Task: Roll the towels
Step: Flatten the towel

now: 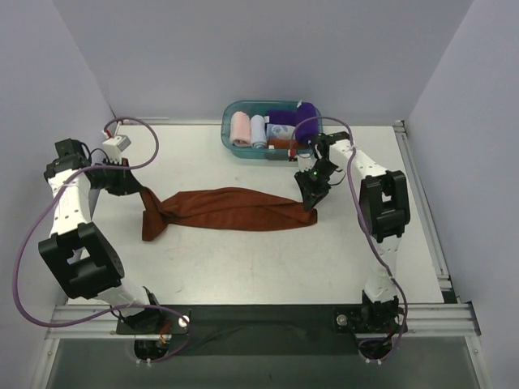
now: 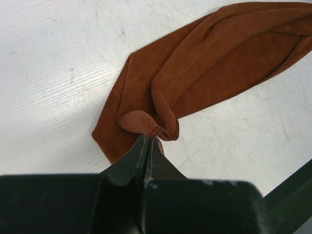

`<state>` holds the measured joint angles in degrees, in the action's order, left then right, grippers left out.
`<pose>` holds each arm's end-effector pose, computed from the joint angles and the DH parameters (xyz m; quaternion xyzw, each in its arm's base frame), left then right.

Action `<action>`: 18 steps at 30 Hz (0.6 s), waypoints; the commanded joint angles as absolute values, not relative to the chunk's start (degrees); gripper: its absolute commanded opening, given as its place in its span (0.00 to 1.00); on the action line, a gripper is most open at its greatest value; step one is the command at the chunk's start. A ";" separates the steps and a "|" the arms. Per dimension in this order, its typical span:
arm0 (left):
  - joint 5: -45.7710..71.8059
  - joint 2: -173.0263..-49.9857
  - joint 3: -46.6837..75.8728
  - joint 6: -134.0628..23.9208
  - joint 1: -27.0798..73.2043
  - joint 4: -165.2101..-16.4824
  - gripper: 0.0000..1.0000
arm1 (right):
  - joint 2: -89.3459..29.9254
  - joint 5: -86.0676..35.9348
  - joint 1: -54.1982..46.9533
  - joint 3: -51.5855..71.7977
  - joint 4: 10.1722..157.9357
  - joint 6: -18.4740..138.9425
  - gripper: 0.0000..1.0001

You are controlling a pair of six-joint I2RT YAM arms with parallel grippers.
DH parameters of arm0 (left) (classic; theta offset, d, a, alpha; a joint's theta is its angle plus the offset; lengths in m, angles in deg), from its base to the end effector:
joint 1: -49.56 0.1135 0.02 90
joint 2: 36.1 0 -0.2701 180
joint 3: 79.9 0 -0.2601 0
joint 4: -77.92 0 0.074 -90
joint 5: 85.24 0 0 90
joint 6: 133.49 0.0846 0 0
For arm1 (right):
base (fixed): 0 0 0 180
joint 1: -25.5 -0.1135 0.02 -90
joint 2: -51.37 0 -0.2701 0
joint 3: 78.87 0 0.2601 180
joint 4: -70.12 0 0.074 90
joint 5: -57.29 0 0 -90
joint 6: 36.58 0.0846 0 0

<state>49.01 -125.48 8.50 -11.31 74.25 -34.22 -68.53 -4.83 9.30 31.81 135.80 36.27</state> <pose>0.3268 0.0853 0.2710 0.1384 0.8984 -0.2307 0.3472 0.4212 0.1636 0.1623 -0.3064 0.9126 0.2378 0.1295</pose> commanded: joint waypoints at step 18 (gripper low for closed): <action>49.14 -127.24 7.22 -10.09 73.47 -34.69 0.00 | -68.69 -9.15 8.98 34.14 138.65 35.93 0.24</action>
<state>48.50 -127.14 8.53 -11.20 73.62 -34.18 -72.04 -7.43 9.28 32.80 135.73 36.23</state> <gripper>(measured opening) 0.034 0.232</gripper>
